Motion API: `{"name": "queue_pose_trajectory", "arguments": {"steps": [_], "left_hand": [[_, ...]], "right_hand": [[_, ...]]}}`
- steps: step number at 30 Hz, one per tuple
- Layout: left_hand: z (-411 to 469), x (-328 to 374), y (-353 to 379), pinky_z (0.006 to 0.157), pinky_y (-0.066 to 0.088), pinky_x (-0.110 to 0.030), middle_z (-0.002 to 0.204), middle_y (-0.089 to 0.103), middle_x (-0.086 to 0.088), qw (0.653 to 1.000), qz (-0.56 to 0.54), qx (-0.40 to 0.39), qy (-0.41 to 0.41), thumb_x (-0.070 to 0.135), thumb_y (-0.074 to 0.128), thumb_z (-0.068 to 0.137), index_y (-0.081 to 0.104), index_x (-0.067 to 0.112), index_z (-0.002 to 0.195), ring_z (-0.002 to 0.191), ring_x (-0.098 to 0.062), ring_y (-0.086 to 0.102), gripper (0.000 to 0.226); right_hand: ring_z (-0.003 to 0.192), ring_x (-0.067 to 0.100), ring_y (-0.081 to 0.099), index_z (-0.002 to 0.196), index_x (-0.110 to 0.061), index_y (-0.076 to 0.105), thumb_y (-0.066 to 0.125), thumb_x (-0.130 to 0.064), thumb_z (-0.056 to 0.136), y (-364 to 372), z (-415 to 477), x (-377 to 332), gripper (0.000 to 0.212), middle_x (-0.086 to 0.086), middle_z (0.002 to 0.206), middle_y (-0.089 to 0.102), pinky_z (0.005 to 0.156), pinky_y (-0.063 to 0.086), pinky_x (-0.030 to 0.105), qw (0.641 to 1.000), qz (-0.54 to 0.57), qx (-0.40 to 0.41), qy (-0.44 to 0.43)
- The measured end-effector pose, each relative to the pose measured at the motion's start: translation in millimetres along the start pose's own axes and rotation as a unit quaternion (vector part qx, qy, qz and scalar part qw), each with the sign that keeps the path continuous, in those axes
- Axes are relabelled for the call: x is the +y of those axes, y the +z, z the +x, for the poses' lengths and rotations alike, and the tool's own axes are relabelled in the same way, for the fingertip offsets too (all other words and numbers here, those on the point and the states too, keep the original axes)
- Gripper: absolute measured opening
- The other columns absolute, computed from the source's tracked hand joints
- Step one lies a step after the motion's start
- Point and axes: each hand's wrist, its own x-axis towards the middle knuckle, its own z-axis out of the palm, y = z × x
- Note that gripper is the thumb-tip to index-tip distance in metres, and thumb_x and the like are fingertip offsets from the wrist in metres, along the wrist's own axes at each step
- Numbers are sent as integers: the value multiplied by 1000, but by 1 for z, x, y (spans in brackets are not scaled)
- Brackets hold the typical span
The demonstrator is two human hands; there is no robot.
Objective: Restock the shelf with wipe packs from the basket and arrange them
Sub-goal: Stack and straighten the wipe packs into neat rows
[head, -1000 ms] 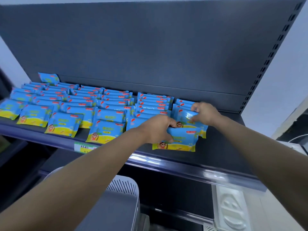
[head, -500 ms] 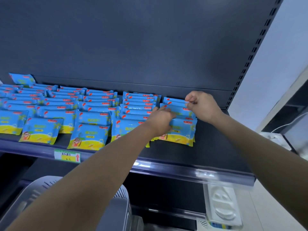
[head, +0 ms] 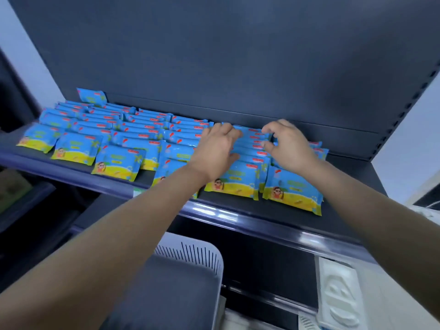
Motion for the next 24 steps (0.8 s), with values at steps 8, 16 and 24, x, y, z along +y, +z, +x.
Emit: {"name": "queue_pose_trajectory", "arguments": {"steps": [8, 16, 24], "left_hand": [[-106, -136, -102, 94, 29, -38, 120, 55, -11, 994, 8, 50, -93, 20, 69, 80, 56, 10, 122, 118, -30, 46, 45], [-220, -285, -198, 97, 36, -38, 119, 57, -13, 985, -14, 71, -158, 17, 72, 77, 58, 7, 119, 115, -30, 49, 46], [-274, -365, -260, 95, 27, -33, 126, 51, -10, 983, -1, 79, -165, 19, 67, 81, 53, 11, 124, 119, -29, 44, 46]], "right_hand": [[115, 33, 48, 119, -10, 58, 62, -19, 86, 48, 13, -163, 35, 12, 121, 55, 94, 39, 40, 994, -41, 11, -96], [123, 27, 42, 125, -16, 54, 60, -28, 88, 126, 22, -348, 40, 6, 128, 52, 98, 30, 39, 990, -67, 12, -122], [119, 28, 41, 127, -13, 52, 59, -25, 87, 156, 38, -449, 42, 6, 129, 51, 92, 24, 36, 984, -105, 22, -144]]}}
